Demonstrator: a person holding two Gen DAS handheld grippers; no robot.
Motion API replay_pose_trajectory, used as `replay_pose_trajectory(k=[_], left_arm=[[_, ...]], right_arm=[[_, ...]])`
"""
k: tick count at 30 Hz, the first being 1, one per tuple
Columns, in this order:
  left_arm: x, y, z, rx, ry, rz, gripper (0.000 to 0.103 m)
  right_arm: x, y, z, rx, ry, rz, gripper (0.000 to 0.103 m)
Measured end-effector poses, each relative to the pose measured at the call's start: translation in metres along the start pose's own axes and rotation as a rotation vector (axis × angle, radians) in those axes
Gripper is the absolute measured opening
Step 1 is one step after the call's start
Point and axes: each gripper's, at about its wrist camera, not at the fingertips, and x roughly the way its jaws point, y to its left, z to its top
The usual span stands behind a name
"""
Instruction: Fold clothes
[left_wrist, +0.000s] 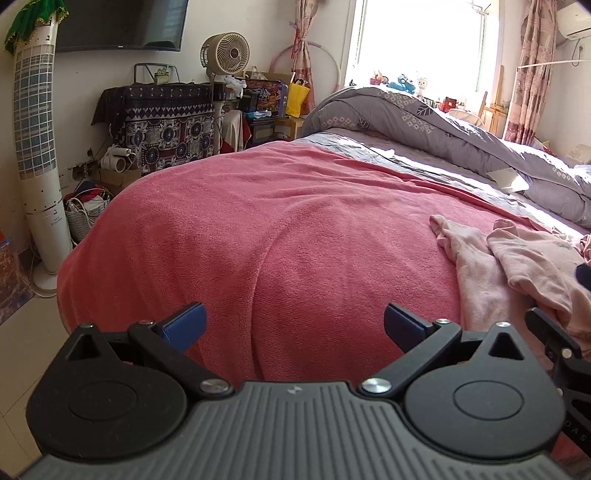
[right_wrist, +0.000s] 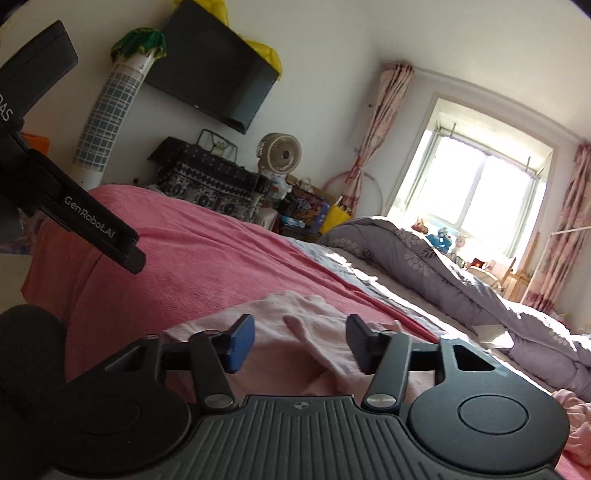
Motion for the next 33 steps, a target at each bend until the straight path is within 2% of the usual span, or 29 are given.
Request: replay_pose_trajectory(k=[2, 4, 9, 14, 17, 19, 20, 22, 23, 25, 28, 29, 32, 33], left_arm=[[0.003, -0.004, -0.001, 0.007, 0.01, -0.01, 0.103], [0.006, -0.008, -0.002, 0.014, 0.018, -0.016, 0.103], [0.007, -0.015, -0.003, 0.032, 0.033, -0.025, 0.103], [0.008, -0.016, -0.004, 0.041, 0.04, -0.023, 0.103], [0.011, -0.017, -0.005, 0.04, 0.048, -0.023, 0.103], [0.011, -0.02, -0.005, 0.048, 0.054, -0.028, 0.103], [0.011, -0.021, -0.005, 0.055, 0.056, -0.03, 0.103], [0.01, -0.023, -0.005, 0.067, 0.056, -0.033, 0.103], [0.01, -0.023, -0.005, 0.067, 0.055, -0.034, 0.103], [0.01, -0.022, -0.005, 0.065, 0.053, -0.036, 0.103], [0.01, -0.02, -0.004, 0.055, 0.05, -0.032, 0.103], [0.009, -0.019, -0.004, 0.051, 0.047, -0.032, 0.103], [0.004, -0.015, -0.001, 0.048, 0.028, -0.023, 0.103], [0.003, -0.013, 0.001, 0.047, 0.018, -0.014, 0.103]], right_arm=[[-0.001, 0.0, -0.008, -0.066, 0.011, -0.07, 0.076], [0.001, 0.0, -0.014, -0.096, 0.033, -0.087, 0.076], [0.016, 0.003, -0.021, -0.048, 0.094, -0.032, 0.076], [0.027, -0.021, -0.024, 0.035, 0.128, -0.139, 0.073], [0.025, -0.017, -0.025, 0.03, 0.122, -0.082, 0.073], [0.025, -0.002, -0.026, -0.041, 0.099, -0.068, 0.072], [0.026, 0.005, -0.027, -0.088, 0.083, -0.075, 0.069], [0.033, 0.014, -0.03, -0.166, 0.065, -0.11, 0.048], [0.037, 0.013, -0.03, -0.169, 0.075, -0.116, 0.028], [0.044, 0.004, -0.029, -0.134, 0.098, -0.104, 0.023], [0.047, -0.015, -0.025, -0.031, 0.133, -0.094, 0.019], [0.049, -0.03, -0.02, 0.081, 0.157, -0.064, 0.018], [0.053, -0.088, -0.005, 0.53, 0.194, 0.098, 0.014], [0.052, -0.097, 0.003, 0.598, 0.176, 0.116, 0.014]])
